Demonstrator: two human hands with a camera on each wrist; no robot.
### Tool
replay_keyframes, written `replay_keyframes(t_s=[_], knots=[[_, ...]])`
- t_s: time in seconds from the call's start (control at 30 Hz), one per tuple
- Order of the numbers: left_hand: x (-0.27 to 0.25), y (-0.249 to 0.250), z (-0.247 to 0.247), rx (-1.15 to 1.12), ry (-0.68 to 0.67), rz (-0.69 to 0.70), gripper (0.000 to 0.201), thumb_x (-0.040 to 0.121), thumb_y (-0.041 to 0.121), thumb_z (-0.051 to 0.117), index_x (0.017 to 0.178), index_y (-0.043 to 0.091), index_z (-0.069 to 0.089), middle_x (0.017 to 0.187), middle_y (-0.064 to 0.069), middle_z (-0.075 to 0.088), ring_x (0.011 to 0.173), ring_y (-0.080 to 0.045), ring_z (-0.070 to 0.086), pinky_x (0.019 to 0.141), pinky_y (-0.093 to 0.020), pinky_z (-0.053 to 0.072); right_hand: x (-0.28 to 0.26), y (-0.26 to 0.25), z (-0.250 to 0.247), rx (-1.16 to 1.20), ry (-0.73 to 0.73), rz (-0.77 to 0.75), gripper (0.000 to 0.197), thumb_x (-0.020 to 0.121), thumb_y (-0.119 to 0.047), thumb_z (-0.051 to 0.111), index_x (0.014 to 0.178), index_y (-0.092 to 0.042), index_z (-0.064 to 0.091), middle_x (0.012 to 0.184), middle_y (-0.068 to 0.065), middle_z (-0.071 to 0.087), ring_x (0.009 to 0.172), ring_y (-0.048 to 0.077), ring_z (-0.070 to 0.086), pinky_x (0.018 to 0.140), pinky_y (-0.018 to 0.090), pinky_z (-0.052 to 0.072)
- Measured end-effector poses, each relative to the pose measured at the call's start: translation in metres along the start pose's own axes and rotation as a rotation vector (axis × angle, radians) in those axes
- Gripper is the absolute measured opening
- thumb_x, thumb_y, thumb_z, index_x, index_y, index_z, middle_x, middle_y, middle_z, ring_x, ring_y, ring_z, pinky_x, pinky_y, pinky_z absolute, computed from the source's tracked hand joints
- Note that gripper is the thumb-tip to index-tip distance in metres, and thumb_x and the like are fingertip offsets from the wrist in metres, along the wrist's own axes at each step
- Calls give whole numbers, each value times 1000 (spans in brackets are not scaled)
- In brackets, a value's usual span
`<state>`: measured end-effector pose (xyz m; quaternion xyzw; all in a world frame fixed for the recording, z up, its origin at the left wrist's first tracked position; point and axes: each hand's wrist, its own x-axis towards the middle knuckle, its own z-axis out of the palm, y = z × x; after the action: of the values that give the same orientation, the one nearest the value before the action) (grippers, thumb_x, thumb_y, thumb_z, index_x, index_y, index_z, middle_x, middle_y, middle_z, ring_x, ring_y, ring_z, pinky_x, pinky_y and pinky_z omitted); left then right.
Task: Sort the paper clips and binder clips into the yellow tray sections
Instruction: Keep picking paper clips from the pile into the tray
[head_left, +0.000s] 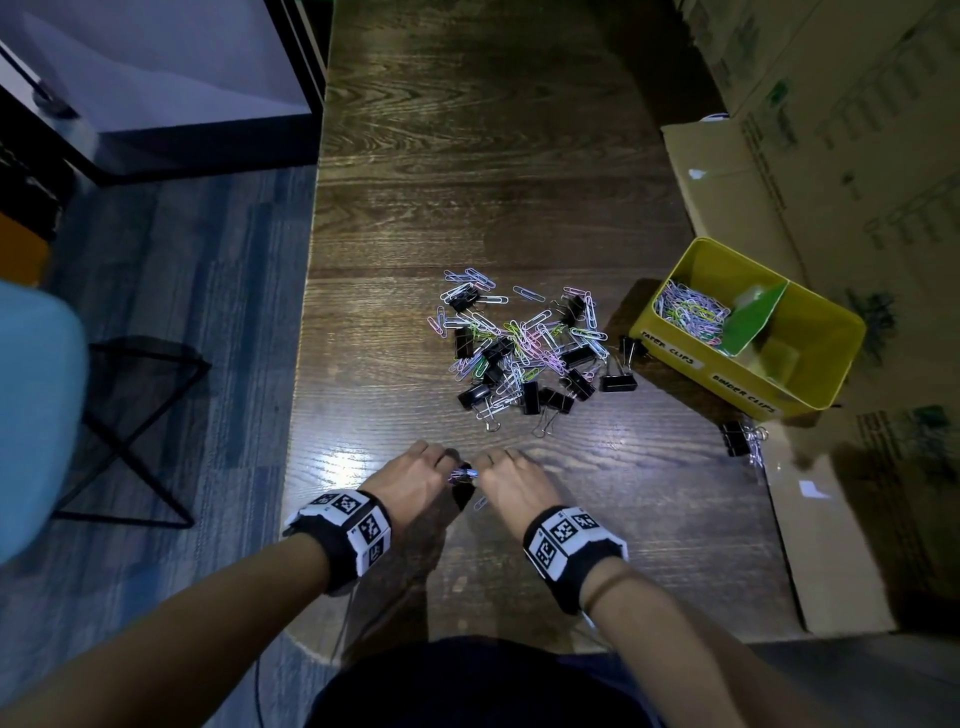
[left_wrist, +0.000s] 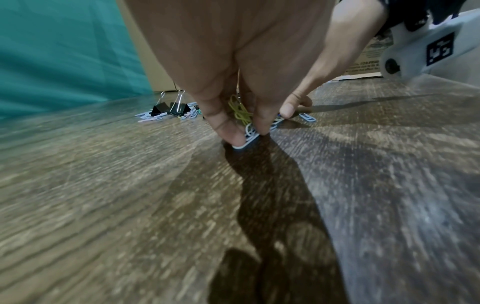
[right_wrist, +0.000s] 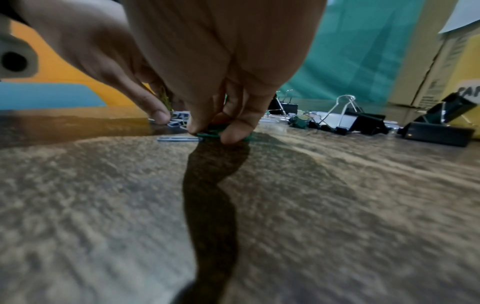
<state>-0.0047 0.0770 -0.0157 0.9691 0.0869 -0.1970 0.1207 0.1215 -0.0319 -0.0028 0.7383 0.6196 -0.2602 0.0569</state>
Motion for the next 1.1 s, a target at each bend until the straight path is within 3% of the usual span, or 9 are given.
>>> replay_keyframes(t_s=[0.2,0.3,0.43,0.6,0.73,0.83,0.9,1.0,1.1], knots=[[1,6,-4,-4,-79,-127,35,96,18,34,127,5,42,119,-12,48,110,-30,46,94,-34,36,-2,5,-2,-31,-19,24,32,89,8,36,118,2,49,117,20,55,111,35,54,89,43,49],[9,6,-4,-28,-142,-173,35,95,21,35,127,7,41,121,-13,48,111,-32,47,93,-35,36,-1,6,1,-59,-7,31,31,84,10,40,111,2,54,108,20,59,99,35,60,80,42,53],[16,6,-15,-22,-184,-193,35,96,10,33,130,5,40,125,-14,48,112,-29,47,92,-31,35,6,10,5,-122,-25,14,35,68,0,30,72,-9,64,65,8,61,54,22,62,42,26,50],[18,9,-22,-11,-299,-191,34,97,5,28,129,-1,36,130,-19,39,118,-31,40,95,-33,35,11,14,8,-185,76,5,40,69,-1,25,73,-7,64,66,10,60,53,24,61,40,29,50],[10,8,-16,-41,-219,-160,29,95,6,34,122,-1,43,124,-16,41,111,-29,42,90,-33,36,6,17,5,-169,64,-17,34,72,-1,30,77,-5,64,71,10,59,56,24,60,39,29,49],[1,8,-10,95,18,-60,14,77,11,61,91,12,63,84,0,60,74,-14,55,70,-18,35,4,19,7,-125,42,-44,38,74,-2,26,84,-3,63,77,13,61,67,27,64,47,32,53],[-1,5,-4,171,89,-21,18,61,13,76,72,18,63,64,6,56,55,-10,52,66,-24,30,3,22,7,-61,-6,-80,47,78,-2,19,104,2,58,99,20,60,93,34,61,69,43,56],[1,1,6,108,119,-17,34,52,14,87,74,18,62,63,5,57,54,-12,53,68,-26,30,-3,29,5,-30,-32,-142,45,90,1,25,131,1,43,128,22,47,121,36,44,95,48,45],[-1,2,10,-68,173,-105,18,69,17,76,81,15,63,69,1,61,59,-16,58,65,-21,36,-5,34,2,-17,-38,-145,44,92,2,39,136,-4,39,131,19,44,122,33,44,96,45,42]])
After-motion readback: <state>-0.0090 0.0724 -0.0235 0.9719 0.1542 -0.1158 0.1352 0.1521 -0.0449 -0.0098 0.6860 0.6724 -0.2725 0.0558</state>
